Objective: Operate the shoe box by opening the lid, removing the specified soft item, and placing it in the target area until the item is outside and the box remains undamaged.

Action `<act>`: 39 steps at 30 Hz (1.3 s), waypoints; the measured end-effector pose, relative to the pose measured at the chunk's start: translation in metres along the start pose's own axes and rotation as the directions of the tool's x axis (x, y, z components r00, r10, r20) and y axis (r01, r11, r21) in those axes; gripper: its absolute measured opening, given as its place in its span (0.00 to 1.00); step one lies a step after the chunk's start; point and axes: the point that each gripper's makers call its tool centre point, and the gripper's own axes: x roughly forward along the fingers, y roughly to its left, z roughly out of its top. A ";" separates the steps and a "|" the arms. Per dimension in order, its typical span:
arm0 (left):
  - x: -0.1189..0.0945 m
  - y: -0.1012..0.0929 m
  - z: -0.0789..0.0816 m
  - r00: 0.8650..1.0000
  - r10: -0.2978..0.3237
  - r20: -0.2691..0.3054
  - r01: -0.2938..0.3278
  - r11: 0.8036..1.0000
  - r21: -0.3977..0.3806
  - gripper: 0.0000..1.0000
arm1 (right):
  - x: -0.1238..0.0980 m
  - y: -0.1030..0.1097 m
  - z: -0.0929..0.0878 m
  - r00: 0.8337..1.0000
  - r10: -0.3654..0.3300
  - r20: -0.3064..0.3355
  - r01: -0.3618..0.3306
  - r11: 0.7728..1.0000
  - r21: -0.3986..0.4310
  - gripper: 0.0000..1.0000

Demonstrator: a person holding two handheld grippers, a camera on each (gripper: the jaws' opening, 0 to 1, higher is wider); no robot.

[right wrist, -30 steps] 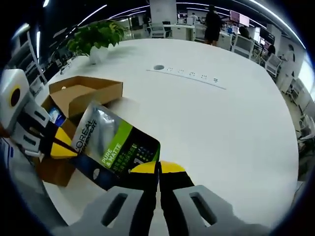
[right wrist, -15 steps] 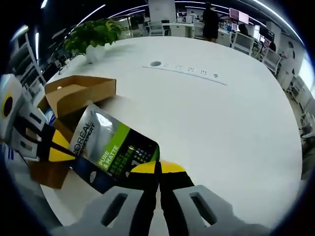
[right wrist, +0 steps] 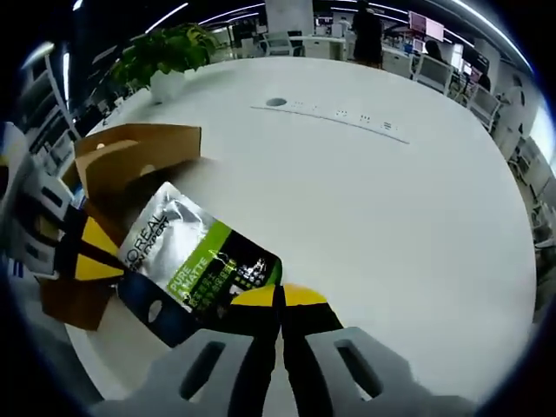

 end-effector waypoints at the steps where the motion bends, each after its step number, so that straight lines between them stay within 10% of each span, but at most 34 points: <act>1: 0.000 -0.001 0.000 1.000 -0.003 0.004 0.003 1.000 0.003 0.01 | 0.000 -0.001 -0.001 1.000 -0.002 -0.005 0.002 1.000 -0.005 0.00; 39: -0.063 0.015 -0.005 0.980 0.031 0.195 0.007 0.982 -0.189 0.08 | -0.012 -0.014 0.004 0.997 -0.075 0.023 0.076 0.996 -0.045 0.08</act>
